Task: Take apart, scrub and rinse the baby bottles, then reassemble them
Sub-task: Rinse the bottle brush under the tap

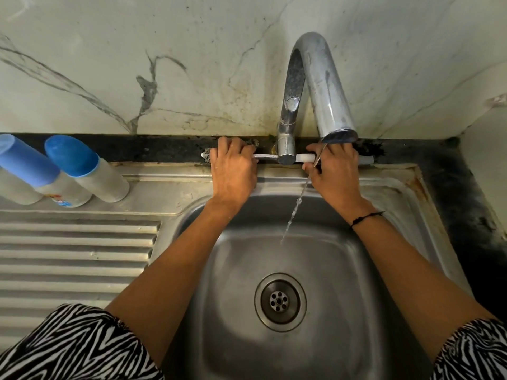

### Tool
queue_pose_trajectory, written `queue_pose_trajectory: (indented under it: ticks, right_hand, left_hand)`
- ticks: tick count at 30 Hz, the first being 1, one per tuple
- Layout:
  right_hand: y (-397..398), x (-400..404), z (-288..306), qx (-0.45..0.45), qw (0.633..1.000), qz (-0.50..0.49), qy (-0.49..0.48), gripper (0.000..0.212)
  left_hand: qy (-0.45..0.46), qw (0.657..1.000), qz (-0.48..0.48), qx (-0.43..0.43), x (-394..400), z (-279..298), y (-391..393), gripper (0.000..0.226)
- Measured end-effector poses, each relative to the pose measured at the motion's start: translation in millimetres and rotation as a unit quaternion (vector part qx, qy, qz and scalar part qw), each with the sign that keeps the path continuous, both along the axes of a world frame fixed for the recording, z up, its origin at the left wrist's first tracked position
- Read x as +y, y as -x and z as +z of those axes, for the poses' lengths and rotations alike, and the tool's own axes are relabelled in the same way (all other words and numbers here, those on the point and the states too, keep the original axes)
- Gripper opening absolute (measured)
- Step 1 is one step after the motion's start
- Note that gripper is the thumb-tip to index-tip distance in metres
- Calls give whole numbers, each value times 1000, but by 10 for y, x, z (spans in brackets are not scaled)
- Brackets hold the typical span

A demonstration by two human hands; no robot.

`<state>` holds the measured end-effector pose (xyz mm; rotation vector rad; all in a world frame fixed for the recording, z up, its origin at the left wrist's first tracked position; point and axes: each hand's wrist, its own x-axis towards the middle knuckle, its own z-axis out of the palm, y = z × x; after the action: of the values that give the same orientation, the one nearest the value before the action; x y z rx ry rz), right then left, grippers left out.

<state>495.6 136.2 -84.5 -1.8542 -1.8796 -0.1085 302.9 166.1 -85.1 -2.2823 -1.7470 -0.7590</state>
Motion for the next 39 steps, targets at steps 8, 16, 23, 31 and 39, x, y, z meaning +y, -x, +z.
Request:
queue_pose_trajectory:
  ticks: [8,16,23,31,39]
  right_hand:
    - [34,-63,19,26,998,6,-54,35]
    - [368,-215,318,120,985,91,-87,17]
    - [438,-62,380,103,987,115,-33,26]
    - [423,-65,454,136,981,135,-17,28]
    - [421,-6,488,257,963,82,26,20]
  left_hand:
    - [-15,999,-5,-46,-89,-9,-25,26]
    - [165,923,9,-348,-470,95,-243,35]
    - [236,814,42,-530,-409,307,-343,28]
    - [219,782,12,-583,-402,462,-369,36]
    - [254,792,-72,-551,-543,594,-360,62]
